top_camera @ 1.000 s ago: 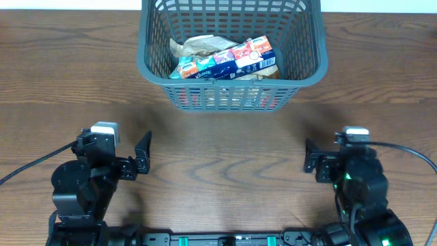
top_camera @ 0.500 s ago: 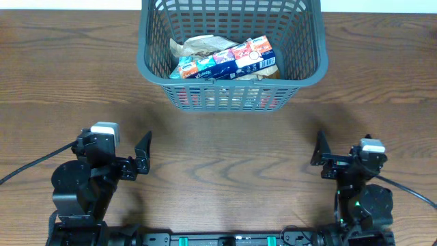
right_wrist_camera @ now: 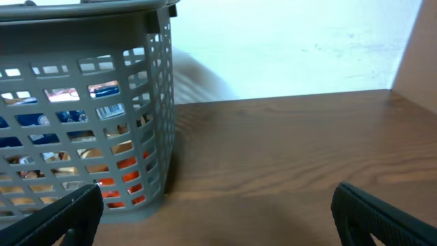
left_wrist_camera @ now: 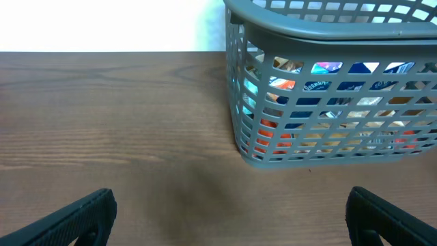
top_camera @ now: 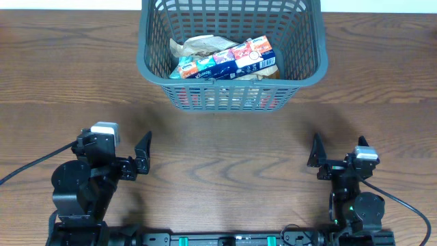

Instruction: Pack container

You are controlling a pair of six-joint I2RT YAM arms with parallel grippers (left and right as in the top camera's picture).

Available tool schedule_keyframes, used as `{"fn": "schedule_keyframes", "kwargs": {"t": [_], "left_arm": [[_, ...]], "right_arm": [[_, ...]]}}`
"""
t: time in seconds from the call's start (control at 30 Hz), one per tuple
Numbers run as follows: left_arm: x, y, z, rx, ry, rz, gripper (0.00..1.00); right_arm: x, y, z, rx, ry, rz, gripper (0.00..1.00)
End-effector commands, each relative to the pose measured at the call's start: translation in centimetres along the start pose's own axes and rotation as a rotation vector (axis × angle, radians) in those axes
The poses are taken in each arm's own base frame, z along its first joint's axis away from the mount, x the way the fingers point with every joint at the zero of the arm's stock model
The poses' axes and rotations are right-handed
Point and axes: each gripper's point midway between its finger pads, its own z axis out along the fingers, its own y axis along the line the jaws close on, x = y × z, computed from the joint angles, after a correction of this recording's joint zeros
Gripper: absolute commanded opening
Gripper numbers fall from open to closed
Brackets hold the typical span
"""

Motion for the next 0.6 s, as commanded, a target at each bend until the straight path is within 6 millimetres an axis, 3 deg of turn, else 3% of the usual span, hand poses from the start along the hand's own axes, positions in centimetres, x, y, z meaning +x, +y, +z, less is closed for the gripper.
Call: {"fn": "schedule_keyframes", "kwargs": {"t": [0.0, 0.37, 0.57], "left_arm": [[-0.1, -0.2, -0.1, 0.011, -0.008, 0.006, 1.00], [-0.1, -0.2, -0.1, 0.011, -0.008, 0.006, 0.99], [-0.1, -0.2, -0.1, 0.011, -0.008, 0.007, 0.99]], "right_arm": [[0.5, 0.1, 0.1, -0.011, 0.000, -0.015, 0.99], [3.8, 2.7, 0.4, -0.151, 0.080, -0.023, 0.99], [3.8, 3.1, 0.3, -0.168, 0.082, -0.026, 0.99]]}}
